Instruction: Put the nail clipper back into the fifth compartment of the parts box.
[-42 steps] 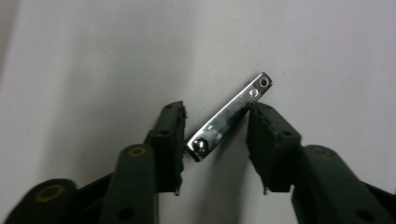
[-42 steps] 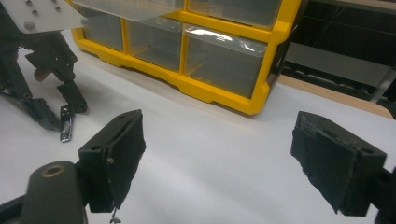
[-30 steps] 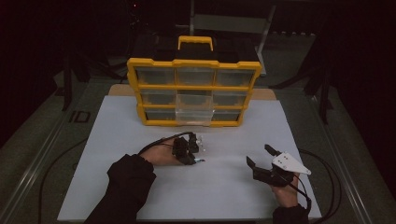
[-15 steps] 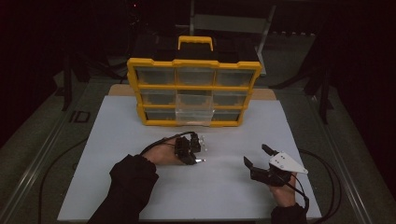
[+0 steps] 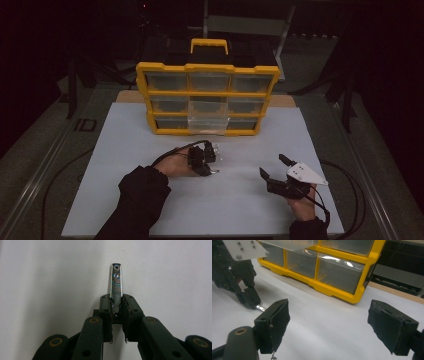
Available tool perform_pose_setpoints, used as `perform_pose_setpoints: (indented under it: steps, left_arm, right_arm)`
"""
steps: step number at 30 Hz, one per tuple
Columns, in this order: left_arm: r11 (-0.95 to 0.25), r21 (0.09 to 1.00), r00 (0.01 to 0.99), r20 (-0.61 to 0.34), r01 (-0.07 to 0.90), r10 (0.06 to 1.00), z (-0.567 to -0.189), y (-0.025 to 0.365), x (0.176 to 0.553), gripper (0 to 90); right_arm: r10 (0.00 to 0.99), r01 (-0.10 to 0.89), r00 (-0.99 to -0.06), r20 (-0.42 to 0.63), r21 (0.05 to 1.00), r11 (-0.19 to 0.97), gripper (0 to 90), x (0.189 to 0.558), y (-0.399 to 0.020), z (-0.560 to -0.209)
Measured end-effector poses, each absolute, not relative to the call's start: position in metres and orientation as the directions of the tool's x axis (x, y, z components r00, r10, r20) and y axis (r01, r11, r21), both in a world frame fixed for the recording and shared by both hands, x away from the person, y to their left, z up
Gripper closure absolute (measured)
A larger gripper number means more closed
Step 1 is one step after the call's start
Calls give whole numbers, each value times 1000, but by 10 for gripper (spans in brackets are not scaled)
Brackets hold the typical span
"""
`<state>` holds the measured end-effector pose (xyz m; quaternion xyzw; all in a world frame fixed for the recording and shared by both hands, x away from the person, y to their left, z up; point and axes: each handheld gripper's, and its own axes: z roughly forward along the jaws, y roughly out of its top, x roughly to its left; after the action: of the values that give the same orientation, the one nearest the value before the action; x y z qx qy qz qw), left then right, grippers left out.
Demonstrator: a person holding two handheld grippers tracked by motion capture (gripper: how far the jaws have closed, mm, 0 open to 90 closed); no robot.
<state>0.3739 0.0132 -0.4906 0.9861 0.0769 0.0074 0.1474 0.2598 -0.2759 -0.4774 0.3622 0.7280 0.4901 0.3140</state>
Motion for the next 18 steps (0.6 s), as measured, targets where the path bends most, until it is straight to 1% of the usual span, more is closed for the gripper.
perform_pose_setpoints:
  steps: [1,4,6,8,15,18]
  left_arm:
    - [-948,290,990,5,131,139,-490,13,374,805]
    - [-949,291,991,14,124,134,-490,13,373,807]
    - [-947,296,991,9,126,135,-490,14,374,807]
    - [-941,307,988,6,146,155,-489,15,373,807]
    - [-935,328,988,24,136,152,-483,19,374,808]
    - [-931,336,988,13,141,154,-480,20,373,807]
  right_arm:
    - [835,221,-541,-101,941,257,176,260,-276,-477]
    - [838,219,-537,-100,942,254,175,260,-277,-477]
    - [839,222,-535,-96,943,250,176,260,-278,-477]
    - [840,222,-533,-98,942,250,176,260,-279,-477]
    - [840,224,-534,-95,942,249,176,260,-279,-478]
    - [840,221,-534,-99,943,251,176,260,-279,-478]
